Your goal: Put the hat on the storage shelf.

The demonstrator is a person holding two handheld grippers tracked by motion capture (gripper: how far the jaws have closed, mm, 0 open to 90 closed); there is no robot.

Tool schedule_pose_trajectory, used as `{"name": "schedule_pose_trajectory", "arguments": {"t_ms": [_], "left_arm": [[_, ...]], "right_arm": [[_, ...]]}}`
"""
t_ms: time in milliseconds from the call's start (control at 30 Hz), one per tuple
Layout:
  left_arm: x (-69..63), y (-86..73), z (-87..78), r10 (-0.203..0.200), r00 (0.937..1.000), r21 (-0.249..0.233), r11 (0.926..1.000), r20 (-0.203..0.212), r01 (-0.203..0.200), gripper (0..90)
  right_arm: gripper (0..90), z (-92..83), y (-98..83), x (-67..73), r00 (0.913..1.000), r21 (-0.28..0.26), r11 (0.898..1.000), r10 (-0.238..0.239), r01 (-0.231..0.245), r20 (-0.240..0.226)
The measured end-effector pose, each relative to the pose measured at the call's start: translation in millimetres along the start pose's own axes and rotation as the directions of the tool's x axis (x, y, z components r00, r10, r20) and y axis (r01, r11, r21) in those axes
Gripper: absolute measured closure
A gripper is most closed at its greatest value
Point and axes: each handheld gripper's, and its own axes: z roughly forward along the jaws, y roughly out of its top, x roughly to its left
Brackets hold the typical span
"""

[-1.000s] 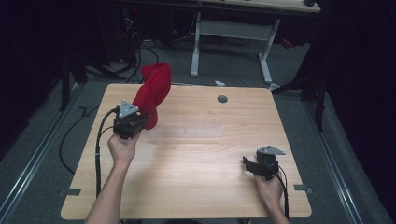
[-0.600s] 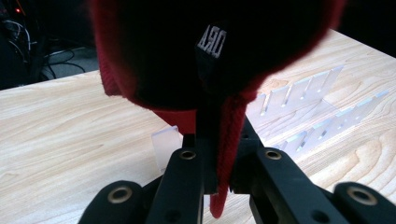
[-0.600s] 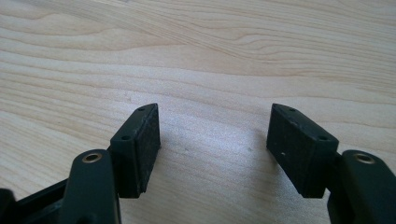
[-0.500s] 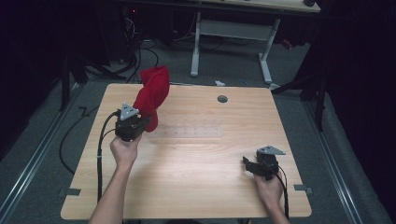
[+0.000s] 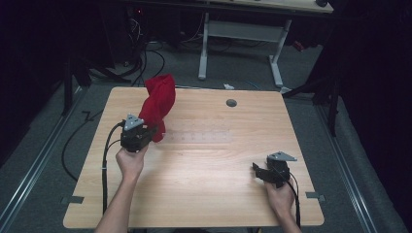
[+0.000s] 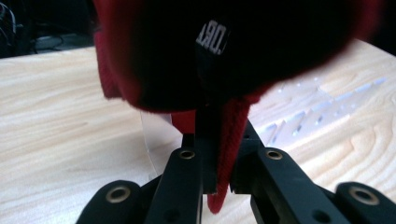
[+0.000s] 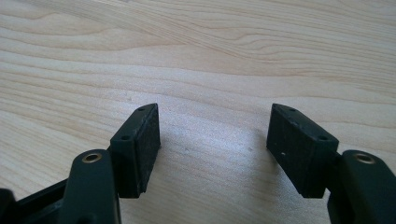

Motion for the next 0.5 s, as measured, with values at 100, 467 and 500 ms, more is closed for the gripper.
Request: {"name": "schedule_pose_trajectory", "arguments": {"t_ms": [100,467,500], "left_arm": [[2.5,-0.9,-2.3,-0.019,0.9998,0.009,0.9998,0.000,0.019,83.8],[6.9,-1.6,-8.3,-0.057,0.9983,0.035,0.9978,-0.012,0.057,75.2],[6.5,-1.8,-8.6,-0.054,0.9985,0.038,0.9978,-0.013,0.054,73.1]], "right_arm": [[35.0,0.0,0.0,0.0,1.0000,0.001,1.000,-0.001,0.001,0.000],[35.0,0.0,0.0,0.0,1.0000,0.001,1.000,0.000,0.000,0.000],[35.0,0.0,0.1,0.1,1.0000,0.000,1.000,0.000,0.000,-0.001]]}}
